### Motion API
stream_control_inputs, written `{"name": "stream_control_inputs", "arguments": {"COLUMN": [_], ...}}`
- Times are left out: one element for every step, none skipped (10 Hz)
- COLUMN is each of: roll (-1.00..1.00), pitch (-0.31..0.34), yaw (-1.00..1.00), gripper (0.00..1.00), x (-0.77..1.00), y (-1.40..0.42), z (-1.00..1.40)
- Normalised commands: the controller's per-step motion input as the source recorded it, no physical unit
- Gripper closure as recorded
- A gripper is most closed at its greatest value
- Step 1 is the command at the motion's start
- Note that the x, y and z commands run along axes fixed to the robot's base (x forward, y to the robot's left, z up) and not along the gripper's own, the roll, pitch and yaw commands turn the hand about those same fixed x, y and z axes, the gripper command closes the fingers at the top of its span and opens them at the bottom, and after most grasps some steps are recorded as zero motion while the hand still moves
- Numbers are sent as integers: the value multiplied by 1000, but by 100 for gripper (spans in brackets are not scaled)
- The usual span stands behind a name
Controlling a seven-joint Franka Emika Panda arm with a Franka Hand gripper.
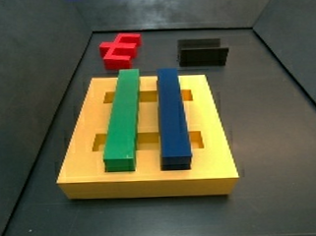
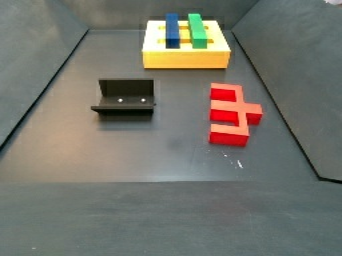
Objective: Pick up the purple object. Move up. Move to above the board. Insert the purple object.
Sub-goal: Move to above the board, then insert the purple object.
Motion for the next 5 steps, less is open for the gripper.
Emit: {"name": "stream_control_inputs", "arguments": {"roll": [24,61,61,-10,0], "pitch": [232,114,53,0,-31], "yaw": [4,12,12,0,0], "gripper": [100,100,100,100,100], "x": [593,280,138,0,0], "y": [-736,-399,-204,0,-17], "z": [214,118,62,-20,-186]}}
